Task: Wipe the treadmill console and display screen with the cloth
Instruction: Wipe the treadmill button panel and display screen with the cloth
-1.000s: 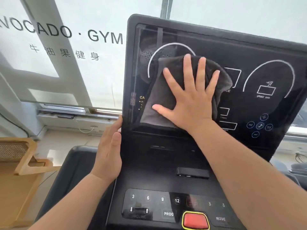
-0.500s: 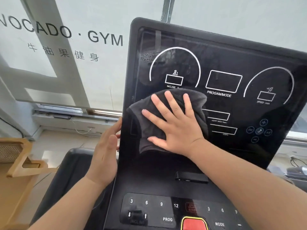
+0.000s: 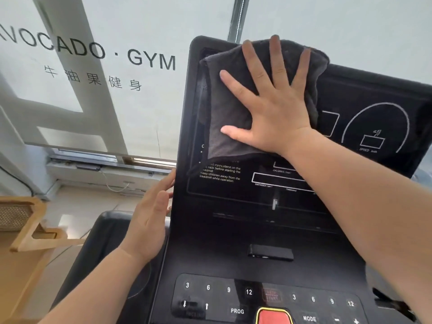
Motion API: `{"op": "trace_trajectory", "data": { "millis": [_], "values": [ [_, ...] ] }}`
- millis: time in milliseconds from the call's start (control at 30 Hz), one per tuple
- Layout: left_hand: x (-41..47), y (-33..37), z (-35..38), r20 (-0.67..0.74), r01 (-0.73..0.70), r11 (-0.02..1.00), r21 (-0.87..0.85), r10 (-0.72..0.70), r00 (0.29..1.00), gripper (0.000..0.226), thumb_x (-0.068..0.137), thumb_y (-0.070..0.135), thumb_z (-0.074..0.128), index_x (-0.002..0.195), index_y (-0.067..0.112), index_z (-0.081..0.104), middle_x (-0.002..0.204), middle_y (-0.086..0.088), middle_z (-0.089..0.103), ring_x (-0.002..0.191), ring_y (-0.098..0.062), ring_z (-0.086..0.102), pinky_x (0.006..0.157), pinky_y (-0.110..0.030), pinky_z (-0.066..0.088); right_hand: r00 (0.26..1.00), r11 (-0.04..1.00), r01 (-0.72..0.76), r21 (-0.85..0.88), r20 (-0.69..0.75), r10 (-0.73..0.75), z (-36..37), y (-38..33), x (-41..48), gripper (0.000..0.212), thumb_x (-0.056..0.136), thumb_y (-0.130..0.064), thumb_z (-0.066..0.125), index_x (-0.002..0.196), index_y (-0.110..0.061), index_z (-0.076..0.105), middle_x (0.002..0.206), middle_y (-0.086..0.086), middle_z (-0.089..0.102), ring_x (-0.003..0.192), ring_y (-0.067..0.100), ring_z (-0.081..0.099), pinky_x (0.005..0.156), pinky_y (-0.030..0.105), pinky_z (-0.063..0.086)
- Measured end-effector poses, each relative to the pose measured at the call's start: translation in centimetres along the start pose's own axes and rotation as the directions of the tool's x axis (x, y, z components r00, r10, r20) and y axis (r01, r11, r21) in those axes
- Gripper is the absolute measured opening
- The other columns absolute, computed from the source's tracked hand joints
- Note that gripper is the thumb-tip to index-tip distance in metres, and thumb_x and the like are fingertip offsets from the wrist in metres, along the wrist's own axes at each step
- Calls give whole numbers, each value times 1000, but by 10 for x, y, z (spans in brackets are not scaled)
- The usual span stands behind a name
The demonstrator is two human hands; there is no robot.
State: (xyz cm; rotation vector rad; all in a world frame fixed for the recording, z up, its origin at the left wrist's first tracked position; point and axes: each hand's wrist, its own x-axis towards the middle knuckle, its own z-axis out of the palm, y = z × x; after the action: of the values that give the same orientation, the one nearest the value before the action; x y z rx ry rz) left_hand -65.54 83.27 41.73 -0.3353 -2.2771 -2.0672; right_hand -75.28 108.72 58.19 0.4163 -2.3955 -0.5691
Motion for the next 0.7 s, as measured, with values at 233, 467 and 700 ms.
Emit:
{"op": "trace_trajectory", "data": {
  "millis": [233,467,700],
  "values": [
    [-3,1,7,-26,-1,998,-62,0,1000,78,89,82,24,147,36,47,142,18,57,126,-4,56,85,-11,48,997,995,71,75,-10,-70,25,-57,-51,92,86,-86,41,163,-40,22,173,10,9,157,46,5,114,81,1],
    [-2,3,8,-51,96,992,-86,-100,994,73,79,93,19,132,58,53,131,29,60,122,0,56,90,-32,47,956,950,289,116,12,-292,47,-90,-104,88,87,-81,47,162,-42,25,174,2,12,159,38,6,116,78,-4],
    [-1,13,3,-4,155,982,-105,-157,988,80,80,90,17,140,48,51,135,24,60,124,-1,56,94,-38,49,995,993,94,70,-47,-91,15,-30,-25,90,86,-86,41,162,-42,22,173,7,11,157,45,7,115,81,3]
  ]
}}
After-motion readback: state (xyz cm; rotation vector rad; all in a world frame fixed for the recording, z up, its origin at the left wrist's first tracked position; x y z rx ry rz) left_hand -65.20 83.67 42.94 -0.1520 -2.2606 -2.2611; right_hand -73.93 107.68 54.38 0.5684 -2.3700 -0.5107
